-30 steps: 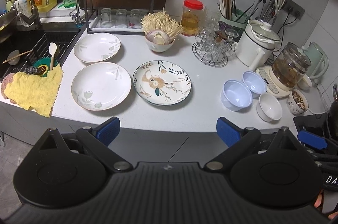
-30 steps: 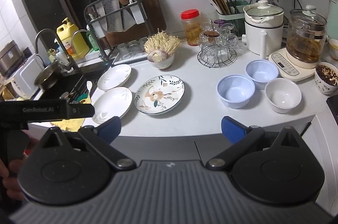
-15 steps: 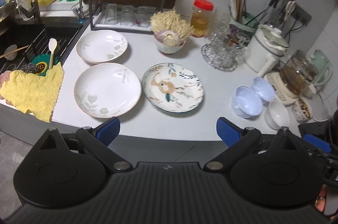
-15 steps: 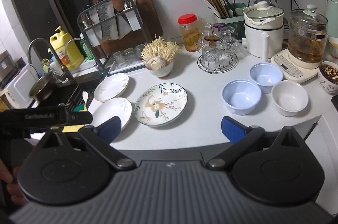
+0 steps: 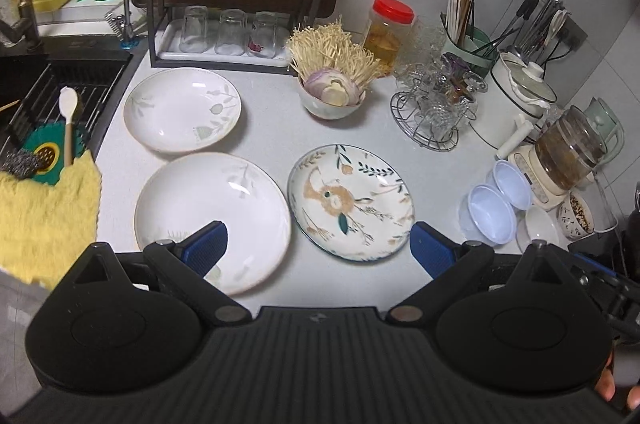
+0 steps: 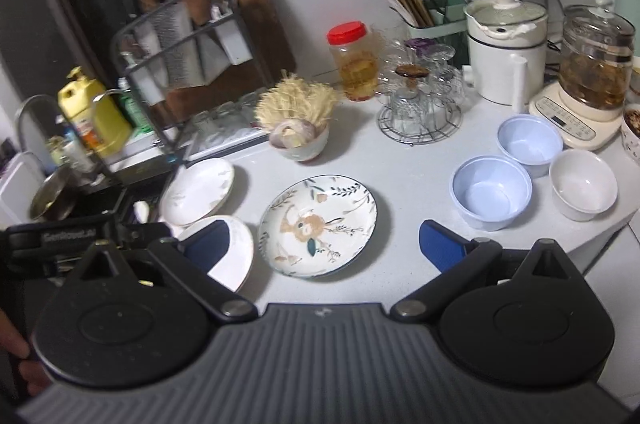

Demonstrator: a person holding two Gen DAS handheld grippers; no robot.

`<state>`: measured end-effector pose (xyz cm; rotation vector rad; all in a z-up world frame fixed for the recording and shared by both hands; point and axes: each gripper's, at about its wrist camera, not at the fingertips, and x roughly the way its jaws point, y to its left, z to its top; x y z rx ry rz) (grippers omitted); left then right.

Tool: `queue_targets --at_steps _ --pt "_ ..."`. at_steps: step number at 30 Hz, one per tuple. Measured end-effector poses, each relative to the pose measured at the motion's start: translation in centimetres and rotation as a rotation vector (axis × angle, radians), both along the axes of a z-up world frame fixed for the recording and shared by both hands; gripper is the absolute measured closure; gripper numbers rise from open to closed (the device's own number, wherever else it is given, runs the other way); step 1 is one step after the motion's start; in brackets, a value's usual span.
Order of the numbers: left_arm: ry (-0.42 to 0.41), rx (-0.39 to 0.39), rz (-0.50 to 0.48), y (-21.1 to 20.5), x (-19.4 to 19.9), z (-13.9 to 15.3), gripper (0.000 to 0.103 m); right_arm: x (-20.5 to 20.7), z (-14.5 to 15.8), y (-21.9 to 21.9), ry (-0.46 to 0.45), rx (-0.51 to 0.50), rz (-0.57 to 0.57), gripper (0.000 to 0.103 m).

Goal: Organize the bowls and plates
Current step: 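Move both grippers forward to the rim of the leaf-print white plate, then close both grippers on the rim of the leaf-print plate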

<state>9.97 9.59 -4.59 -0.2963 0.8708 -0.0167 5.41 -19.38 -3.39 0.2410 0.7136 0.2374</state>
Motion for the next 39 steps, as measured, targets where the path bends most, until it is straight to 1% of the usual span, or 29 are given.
queue_targets --at_steps 6,7,10,12,15,19,21,23,25,27,28,30,32,34,36,37,38,39 --pt "0.035 -0.004 -0.01 4.5 3.1 -2.4 0.004 2.6 -1.7 3.5 0.044 0.007 -0.043 0.0" --pt "0.035 0.008 -0.023 5.2 3.6 -2.7 0.004 3.1 -2.0 3.9 0.052 0.009 -0.049 0.0" --pt "0.031 0.092 -0.079 6.9 4.6 -3.9 0.004 4.5 -3.1 5.2 0.075 0.03 -0.075 0.0" --pt "0.039 0.127 -0.119 8.2 5.3 -5.1 0.004 5.2 -3.9 6.2 0.099 0.03 -0.096 0.0" --pt "0.063 0.105 -0.159 10.6 6.4 -7.3 0.004 5.9 -5.4 7.8 0.144 0.03 -0.109 0.001" --pt "0.086 0.072 -0.168 13.4 7.8 -10.1 0.004 6.8 -7.1 10.2 0.196 0.024 -0.118 0.003" --pt "0.094 0.061 -0.174 14.4 8.5 -11.1 0.005 7.3 -8.1 11.3 0.225 0.046 -0.118 0.003" --pt "0.097 0.038 -0.181 15.2 9.2 -11.8 0.005 7.8 -8.8 12.6 0.251 0.041 -0.12 0.007" --pt "0.087 0.014 -0.198 16.0 9.6 -12.4 0.005 8.2 -9.3 13.7 0.262 0.049 -0.114 0.007" --pt "0.096 0.022 -0.214 16.5 10.1 -13.2 0.005 8.5 -9.9 14.8 0.279 0.057 -0.111 0.009" --pt "0.099 0.022 -0.223 16.7 10.3 -13.6 0.005 8.8 -10.3 15.3 0.285 0.057 -0.109 0.012" --pt "0.108 0.019 -0.232 17.2 10.6 -14.4 0.009 9.0 -11.1 16.2 0.301 0.067 -0.101 0.015" --pt "0.119 0.011 -0.237 17.6 10.9 -15.2 0.013 9.2 -12.0 16.9 0.326 0.074 -0.095 0.028" --pt "0.135 -0.001 -0.242 17.8 11.1 -16.0 0.02 9.3 -12.7 17.4 0.347 0.085 -0.09 0.029" --pt "0.136 -0.017 -0.245 18.0 11.1 -16.6 0.032 9.5 -13.2 17.7 0.36 0.1 -0.09 0.033" --pt "0.139 -0.021 -0.25 18.0 11.1 -16.9 0.034 9.6 -13.4 17.9 0.366 0.097 -0.09 0.038" --pt "0.143 -0.023 -0.251 17.9 11.2 -17.1 0.041 9.8 -13.7 18.1 0.373 0.093 -0.091 0.044" --pt "0.153 -0.027 -0.248 18.0 11.2 -17.4 0.048 9.9 -14.1 18.3 0.379 0.091 -0.092 0.046"
